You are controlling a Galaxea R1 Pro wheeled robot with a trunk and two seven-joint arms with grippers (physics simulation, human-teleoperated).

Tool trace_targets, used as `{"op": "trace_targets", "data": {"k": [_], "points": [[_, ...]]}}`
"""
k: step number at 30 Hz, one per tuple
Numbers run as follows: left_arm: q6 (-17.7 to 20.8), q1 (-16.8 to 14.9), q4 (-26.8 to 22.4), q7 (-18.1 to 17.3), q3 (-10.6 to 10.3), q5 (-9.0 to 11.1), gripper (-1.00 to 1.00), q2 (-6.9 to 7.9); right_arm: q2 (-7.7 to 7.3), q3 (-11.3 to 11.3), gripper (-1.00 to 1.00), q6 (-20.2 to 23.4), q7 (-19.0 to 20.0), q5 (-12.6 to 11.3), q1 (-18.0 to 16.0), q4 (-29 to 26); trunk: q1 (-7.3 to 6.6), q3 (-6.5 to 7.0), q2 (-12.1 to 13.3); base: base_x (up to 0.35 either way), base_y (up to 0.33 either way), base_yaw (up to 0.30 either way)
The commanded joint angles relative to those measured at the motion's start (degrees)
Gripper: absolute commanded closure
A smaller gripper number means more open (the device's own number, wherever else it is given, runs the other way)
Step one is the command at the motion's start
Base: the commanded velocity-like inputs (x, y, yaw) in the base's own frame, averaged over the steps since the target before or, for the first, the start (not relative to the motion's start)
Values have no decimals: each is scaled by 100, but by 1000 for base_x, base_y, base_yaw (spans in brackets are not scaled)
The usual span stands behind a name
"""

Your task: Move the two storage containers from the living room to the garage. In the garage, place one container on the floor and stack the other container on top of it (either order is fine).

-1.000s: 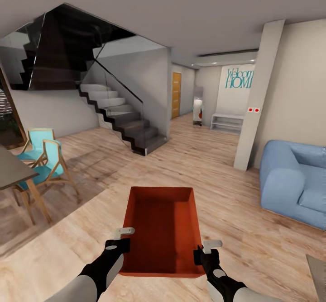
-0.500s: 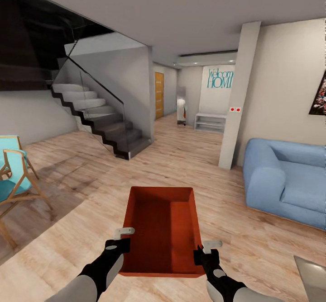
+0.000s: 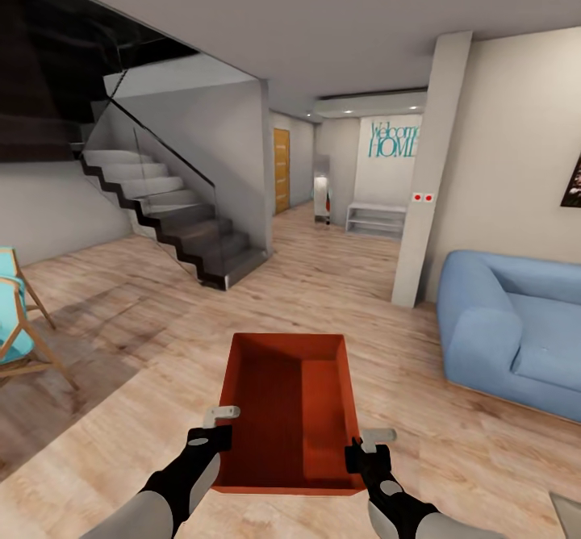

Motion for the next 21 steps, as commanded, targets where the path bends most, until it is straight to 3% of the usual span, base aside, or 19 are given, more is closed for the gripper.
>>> {"op": "trace_targets", "data": {"k": [1,14,21], "points": [[45,-2,-16,107,-29,-44,100,7,-1,-110,100,-49,-80,-142,-7,13,4,-8,-6,321,0,0],[45,-2,-16,107,-29,-44,100,8,-1,-107,100,-54,-80,-144,-7,13,4,-7,-6,321,0,-8],[45,-2,-14,107,-29,-44,100,8,-1,-110,100,-55,-80,-144,-7,13,4,13,-6,321,0,-186]]}}
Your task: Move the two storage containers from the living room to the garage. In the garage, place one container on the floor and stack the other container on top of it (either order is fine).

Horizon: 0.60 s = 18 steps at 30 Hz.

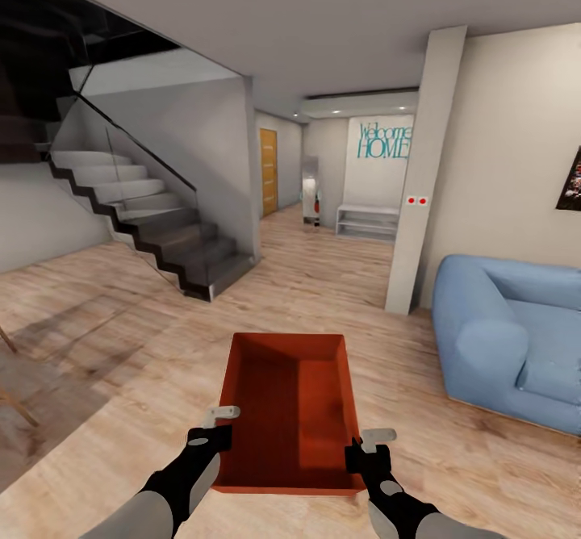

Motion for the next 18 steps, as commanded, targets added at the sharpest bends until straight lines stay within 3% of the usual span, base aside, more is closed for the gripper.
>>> {"op": "trace_targets", "data": {"k": [1,9,18], "points": [[47,-1,-16,114,-34,-34,100,9,0,-113,100,-50,-80,-136,-8,12,4,-5,-6,321,0,-223],[47,-1,-17,114,-34,-34,100,9,0,-108,100,-52,-80,-136,-8,12,4,18,-6,321,0,-221],[47,-1,-15,114,-34,-34,100,9,0,-107,100,-48,-80,-130,-8,12,4,20,-6,321,0,-37]]}}
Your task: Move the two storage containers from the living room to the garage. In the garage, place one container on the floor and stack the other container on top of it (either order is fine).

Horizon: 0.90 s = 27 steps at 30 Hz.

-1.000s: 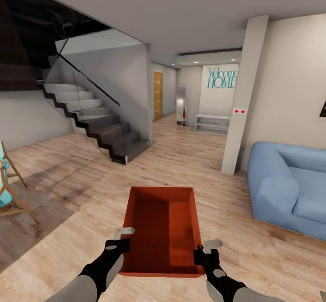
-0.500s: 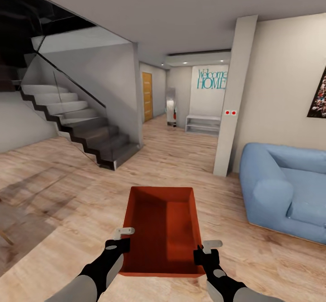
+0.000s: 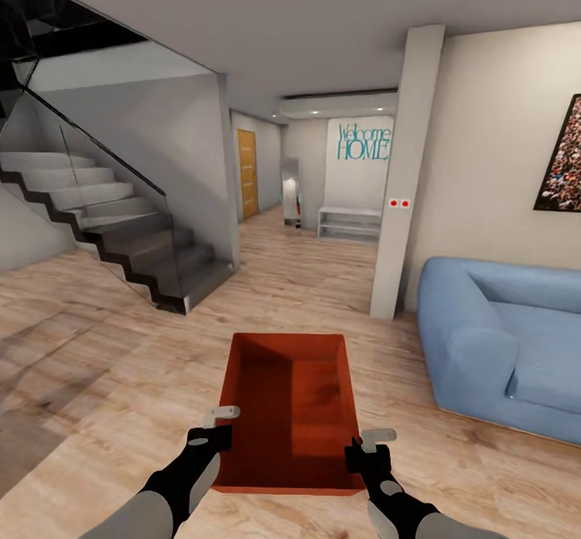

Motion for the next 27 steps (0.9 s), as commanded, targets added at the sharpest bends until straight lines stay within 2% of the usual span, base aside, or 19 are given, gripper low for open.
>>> {"op": "trace_targets", "data": {"k": [1,27], "points": [[45,-2,-14,112,-33,-37,100,8,-1,-103,100,-48,-82,-136,-7,11,4,-8,-7,321,0,-1],[45,-2,-7,112,-36,-37,100,8,-1,-102,100,-49,-82,-135,-7,11,4,-8,-7,321,0,0]]}}
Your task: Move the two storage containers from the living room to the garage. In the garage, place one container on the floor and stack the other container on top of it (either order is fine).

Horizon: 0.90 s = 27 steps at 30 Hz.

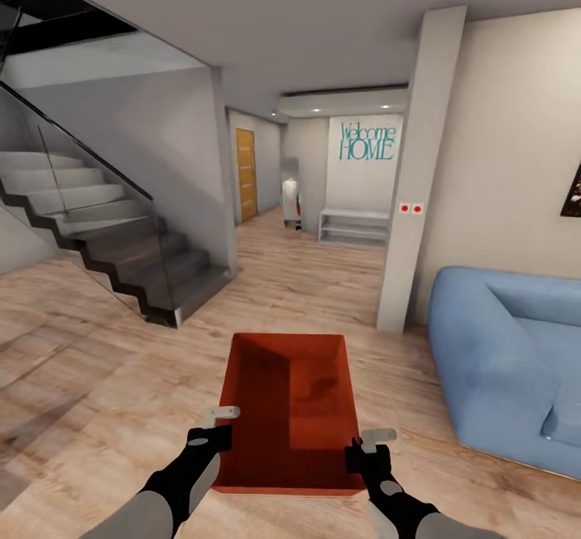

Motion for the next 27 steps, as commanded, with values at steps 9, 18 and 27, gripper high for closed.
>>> {"op": "trace_targets", "data": {"k": [9,18,27], "points": [[46,-2,-11,117,-42,-29,100,8,0,-102,100,-53,-83,-131,-7,10,4,-8,-7,321,0,0],[46,-2,-11,117,-41,-29,100,6,-1,-103,100,-56,-83,-131,-7,10,4,-8,-7,321,0,0],[46,-2,-11,117,-45,-29,100,8,-1,-102,100,-56,-83,-131,-7,10,4,-8,-7,321,0,0]]}}
